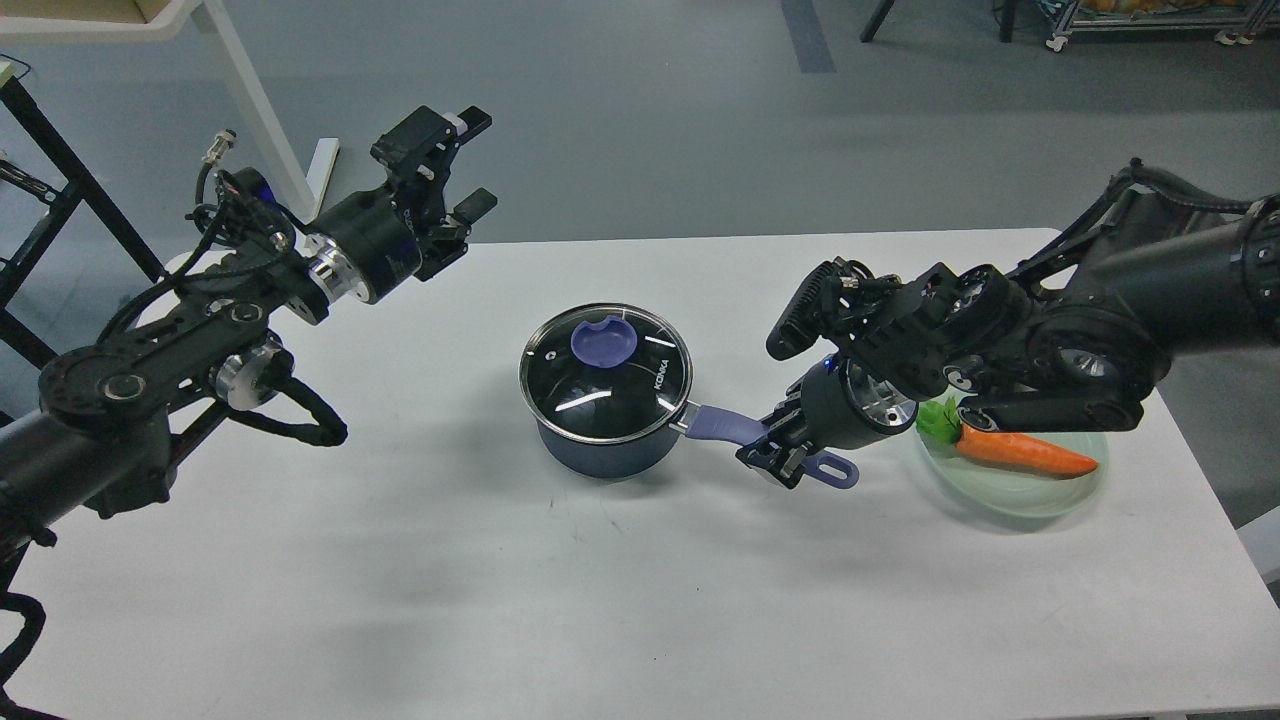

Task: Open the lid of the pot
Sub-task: 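Move the left hand over the pot and grasp the purple lid knob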

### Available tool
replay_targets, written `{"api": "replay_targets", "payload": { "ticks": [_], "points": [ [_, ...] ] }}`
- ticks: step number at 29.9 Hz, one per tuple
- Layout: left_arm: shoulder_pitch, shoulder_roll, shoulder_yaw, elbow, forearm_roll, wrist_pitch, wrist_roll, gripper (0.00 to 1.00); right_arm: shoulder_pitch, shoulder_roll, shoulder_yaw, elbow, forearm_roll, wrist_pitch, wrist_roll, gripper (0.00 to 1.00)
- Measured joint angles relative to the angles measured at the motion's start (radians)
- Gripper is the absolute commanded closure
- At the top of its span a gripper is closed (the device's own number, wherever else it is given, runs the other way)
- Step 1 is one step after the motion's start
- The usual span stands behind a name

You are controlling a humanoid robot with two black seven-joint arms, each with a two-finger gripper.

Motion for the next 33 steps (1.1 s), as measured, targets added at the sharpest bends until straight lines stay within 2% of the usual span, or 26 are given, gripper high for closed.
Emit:
{"api": "replay_targets", "payload": {
  "ticks": [7, 13, 18, 23, 33],
  "points": [
    [-0.036, -0.006, 0.066, -0.117, 0.504, 0.097, -0.003, 0.01, -0.001, 0.002, -0.001, 0.000, 0.000, 0.001, 0.000, 0.83],
    [-0.071, -0.048, 0.222, -0.113, 0.889, 0.255, -0.003, 0.01, -0.001, 0.006, -0.001, 0.000, 0.000, 0.002, 0.000, 0.83],
    [-0.081, -0.066, 0.343, -0.090, 0.962, 0.337, 0.004, 0.01, 0.000, 0.005, -0.002, 0.001, -0.002, 0.002, 0.001, 0.83],
    [-0.097, -0.100, 0.385, 0.009, 1.034, 0.392, 0.015, 0.01, 0.001, 0.005, -0.002, 0.001, -0.002, 0.002, 0.001, 0.83],
    [-0.099, -0.104, 0.445, 0.038, 1.056, 0.417, 0.007, 0.01, 0.001, 0.008, -0.001, -0.005, -0.002, 0.003, 0.002, 0.82]
  ]
}}
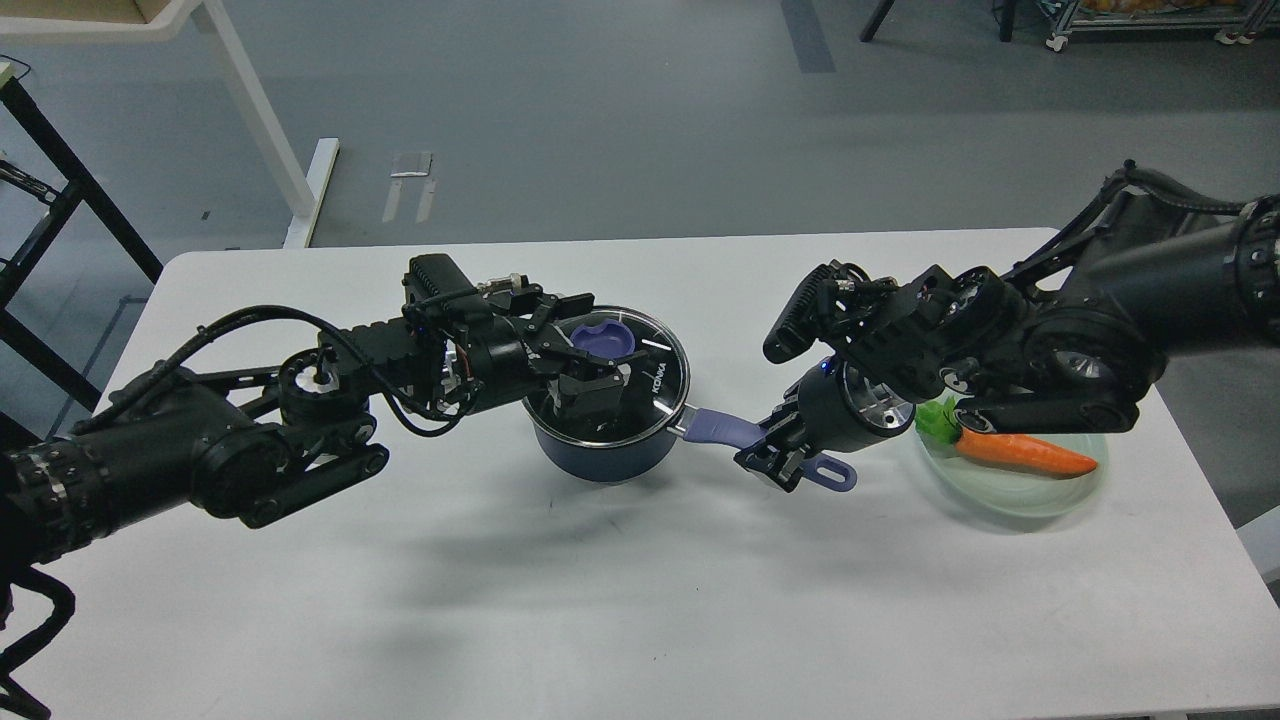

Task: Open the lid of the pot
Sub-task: 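Move the left hand over the pot and grasp the purple lid knob, then lift the glass lid off the pot with the left hand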

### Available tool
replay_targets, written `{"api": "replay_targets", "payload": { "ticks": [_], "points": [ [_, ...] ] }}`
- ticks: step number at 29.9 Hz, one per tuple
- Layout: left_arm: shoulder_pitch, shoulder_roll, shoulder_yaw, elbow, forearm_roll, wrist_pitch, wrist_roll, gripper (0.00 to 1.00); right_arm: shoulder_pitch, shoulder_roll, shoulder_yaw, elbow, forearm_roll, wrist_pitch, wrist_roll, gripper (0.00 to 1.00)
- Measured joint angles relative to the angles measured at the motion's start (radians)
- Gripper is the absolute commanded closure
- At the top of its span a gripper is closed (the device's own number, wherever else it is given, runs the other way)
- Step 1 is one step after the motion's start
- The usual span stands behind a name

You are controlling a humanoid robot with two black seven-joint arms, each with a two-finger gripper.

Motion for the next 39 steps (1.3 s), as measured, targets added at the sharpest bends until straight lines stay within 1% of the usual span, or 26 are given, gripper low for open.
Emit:
{"api": "replay_targets", "payload": {
  "ticks": [3, 4, 7, 14, 15, 20, 23, 28, 36, 39],
  "points": [
    [0.005, -0.001, 0.005, 0.000, -0.001, 0.006, -0.001, 0.02, 0.000, 0.000, 0.000, -0.003, 0.000, 0.000, 0.000, 0.82],
    [0.006, -0.003, 0.007, 0.003, -0.001, 0.011, -0.001, 0.05, 0.000, 0.000, 0.000, -0.003, 0.000, 0.000, 0.000, 0.82],
    [0.006, -0.015, 0.027, 0.020, -0.001, 0.026, -0.002, 0.16, -0.001, 0.000, 0.000, -0.003, 0.000, 0.000, 0.000, 0.82],
    [0.002, -0.017, 0.050, 0.029, -0.003, 0.051, -0.006, 0.46, -0.001, 0.000, 0.000, -0.003, 0.001, 0.000, 0.000, 0.81],
    [0.001, -0.017, 0.050, 0.029, -0.003, 0.051, -0.006, 0.49, -0.001, 0.001, 0.000, -0.003, 0.002, 0.000, 0.000, 0.81],
    [-0.001, -0.015, 0.048, 0.030, -0.006, 0.056, -0.023, 0.53, 0.000, 0.007, 0.000, -0.005, 0.002, 0.000, 0.000, 0.80],
    [-0.006, -0.014, 0.048, 0.029, -0.009, 0.063, -0.032, 0.57, 0.000, 0.009, 0.001, -0.006, 0.002, 0.000, 0.000, 0.79],
    [-0.024, 0.005, 0.044, 0.020, -0.028, 0.065, -0.039, 0.58, -0.001, 0.009, 0.003, -0.008, 0.003, -0.002, 0.000, 0.79],
    [-0.080, 0.110, 0.042, 0.015, -0.169, 0.066, -0.061, 0.58, -0.001, 0.009, 0.004, -0.008, 0.004, -0.002, 0.000, 0.78],
    [-0.085, 0.172, 0.042, 0.015, -0.205, 0.066, -0.079, 0.58, -0.001, 0.009, 0.004, -0.008, 0.005, -0.002, 0.000, 0.78]
  ]
}}
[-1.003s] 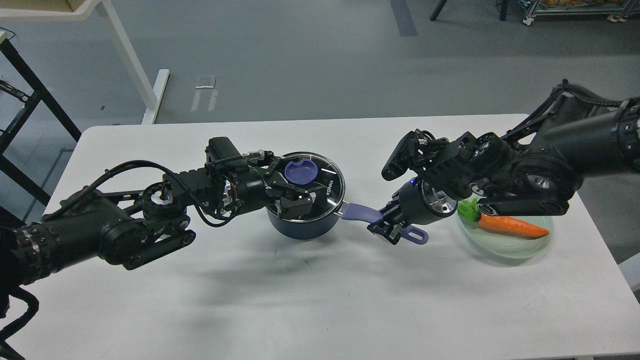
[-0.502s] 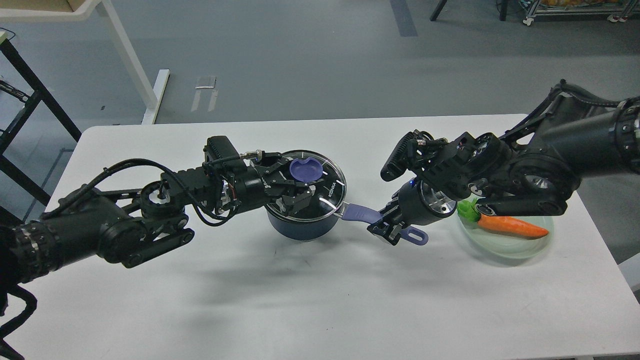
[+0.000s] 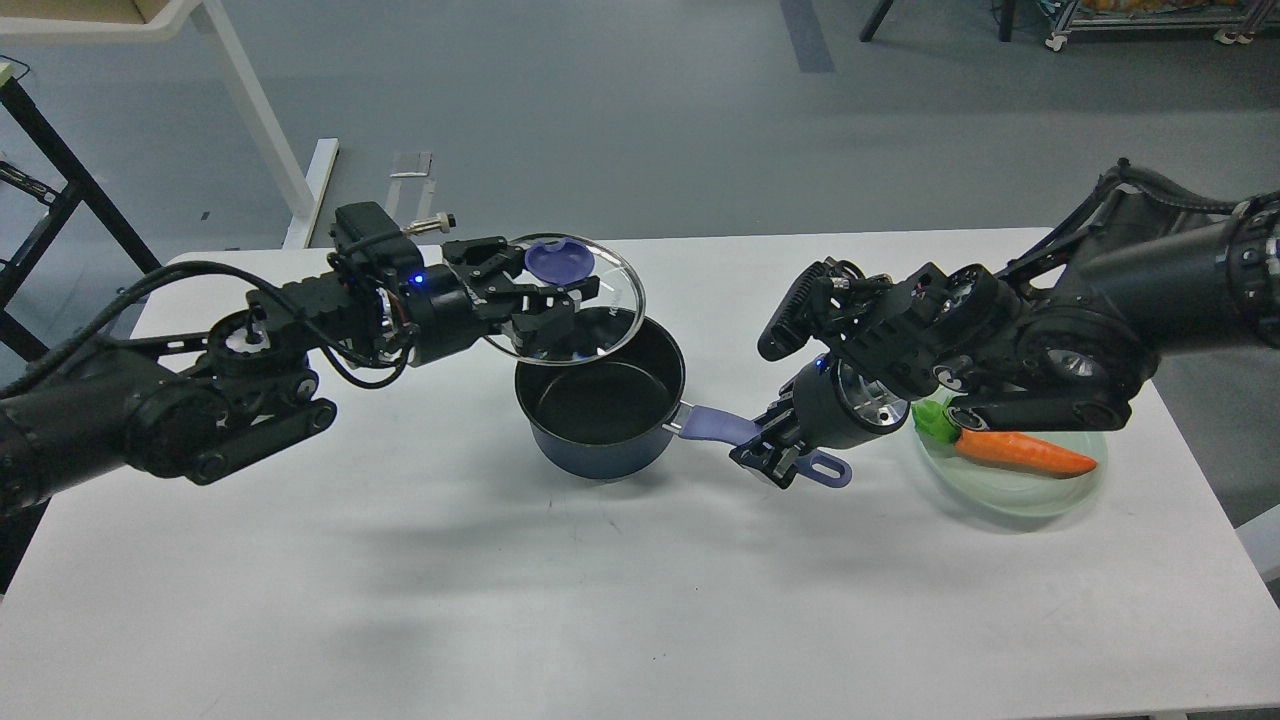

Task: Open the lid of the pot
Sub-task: 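Lift the glass lid off the pot with the left hand, then lower the lid onto the table beside the pot and release it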

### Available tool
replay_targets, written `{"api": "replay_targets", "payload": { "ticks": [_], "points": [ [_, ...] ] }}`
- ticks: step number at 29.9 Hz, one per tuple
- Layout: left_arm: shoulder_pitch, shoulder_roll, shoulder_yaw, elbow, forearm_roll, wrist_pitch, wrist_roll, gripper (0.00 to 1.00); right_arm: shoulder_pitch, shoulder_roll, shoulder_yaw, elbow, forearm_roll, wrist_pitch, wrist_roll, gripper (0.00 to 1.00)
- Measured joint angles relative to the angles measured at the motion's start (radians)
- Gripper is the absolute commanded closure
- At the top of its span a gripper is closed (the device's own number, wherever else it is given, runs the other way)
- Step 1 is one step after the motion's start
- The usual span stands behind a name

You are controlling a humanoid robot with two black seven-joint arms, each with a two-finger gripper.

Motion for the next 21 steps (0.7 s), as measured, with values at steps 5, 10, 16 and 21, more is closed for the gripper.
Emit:
{"api": "replay_targets", "payload": {
  "ticks": [5, 10, 16, 21],
  "points": [
    [0.014, 0.098, 0.005, 0.013, -0.012, 0.001, -0.031, 0.59, 0.000, 0.004, 0.000, -0.001, 0.000, 0.000, 0.000, 0.78],
    [0.115, 0.142, 0.004, 0.066, -0.048, 0.040, -0.036, 0.59, 0.001, 0.009, 0.000, -0.002, 0.000, 0.000, 0.000, 0.78],
    [0.191, 0.133, 0.004, 0.205, -0.128, 0.092, -0.037, 0.59, 0.001, 0.020, 0.000, -0.007, 0.000, 0.000, 0.002, 0.78],
    [0.231, 0.066, 0.009, 0.359, -0.181, 0.107, -0.040, 0.59, 0.000, 0.022, 0.000, -0.008, 0.000, 0.000, 0.002, 0.78]
  ]
}}
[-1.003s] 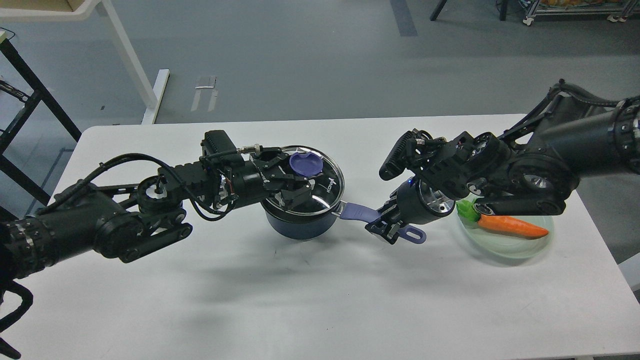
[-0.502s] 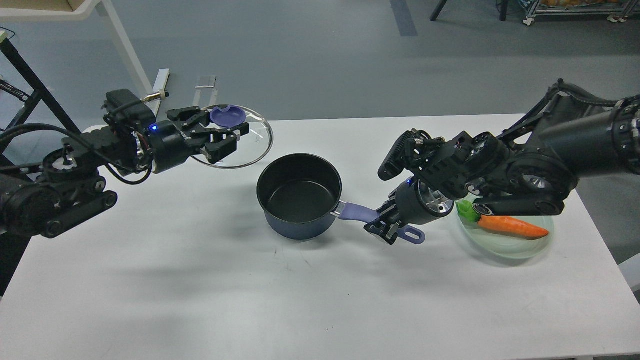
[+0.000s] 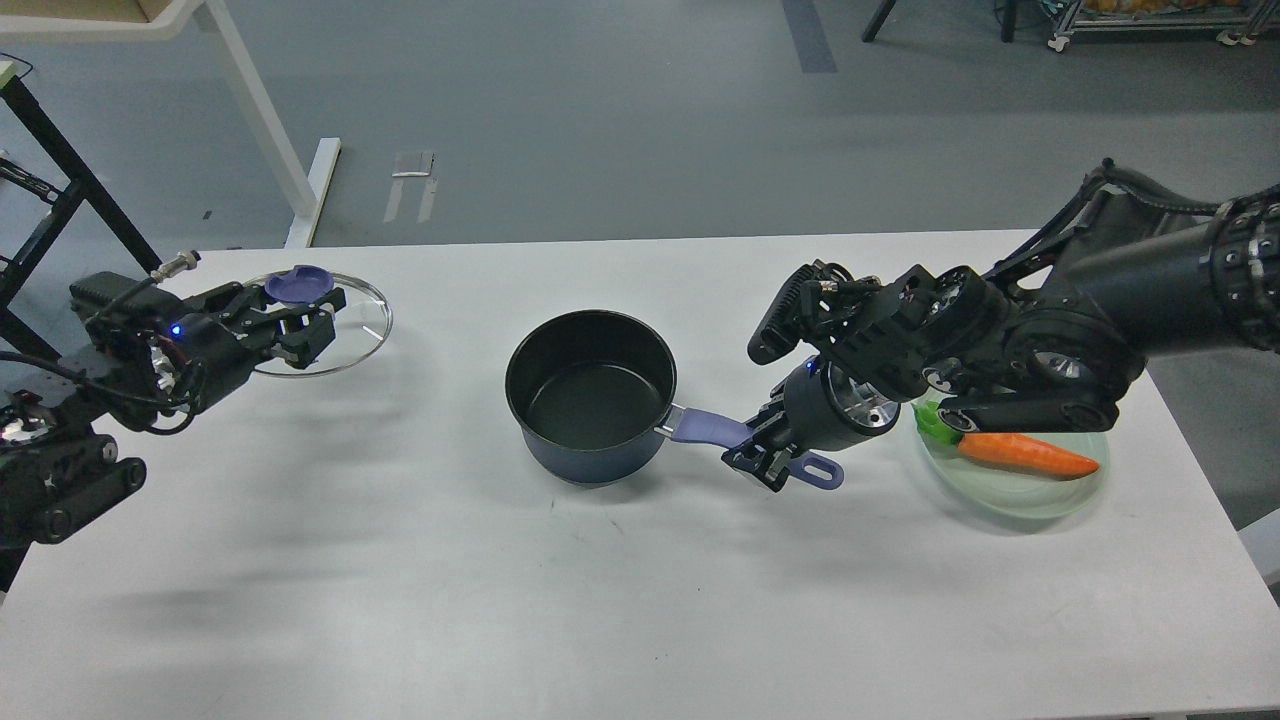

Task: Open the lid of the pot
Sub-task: 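Lower the lid onto the table beside the pot and release it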

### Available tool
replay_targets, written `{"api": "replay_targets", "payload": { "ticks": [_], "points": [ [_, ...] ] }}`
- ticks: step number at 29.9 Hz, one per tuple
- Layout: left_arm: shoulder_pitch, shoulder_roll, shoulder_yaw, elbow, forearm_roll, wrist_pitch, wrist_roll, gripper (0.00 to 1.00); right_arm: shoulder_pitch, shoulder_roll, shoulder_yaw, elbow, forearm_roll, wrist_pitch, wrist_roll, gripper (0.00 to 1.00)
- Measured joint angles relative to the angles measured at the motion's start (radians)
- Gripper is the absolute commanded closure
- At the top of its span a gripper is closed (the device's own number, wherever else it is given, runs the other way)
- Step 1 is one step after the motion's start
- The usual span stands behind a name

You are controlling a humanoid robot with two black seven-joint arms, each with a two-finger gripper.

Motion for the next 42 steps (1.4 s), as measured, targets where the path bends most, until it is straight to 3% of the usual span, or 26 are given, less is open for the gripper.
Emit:
{"api": "replay_targets", "payload": {
  "ticks": [5, 15, 23, 27, 37, 42],
  "points": [
    [0.034, -0.065, 0.009, 0.104, -0.007, 0.002, 0.000, 0.59, 0.000, 0.000, 0.000, 0.000, 0.000, 0.000, 0.000, 0.78],
    [0.061, -0.106, 0.073, 0.144, -0.016, 0.017, 0.000, 0.57, 0.000, -0.001, 0.000, 0.001, 0.000, 0.000, 0.000, 0.78],
    [0.080, -0.108, 0.079, 0.145, -0.036, 0.015, 0.000, 0.39, 0.000, -0.001, 0.000, 0.001, 0.000, 0.000, 0.000, 0.78],
    [0.087, -0.107, 0.080, 0.145, -0.037, 0.015, 0.000, 0.22, -0.002, 0.001, 0.000, 0.001, 0.000, 0.000, 0.000, 0.78],
    [0.082, -0.105, 0.079, 0.144, -0.039, 0.017, 0.000, 0.12, -0.007, 0.001, 0.000, -0.004, 0.000, 0.000, -0.001, 0.76],
    [0.075, -0.104, 0.072, 0.143, -0.052, 0.017, 0.000, 0.02, -0.011, 0.001, 0.000, -0.010, 0.000, 0.000, -0.002, 0.76]
  ]
}}
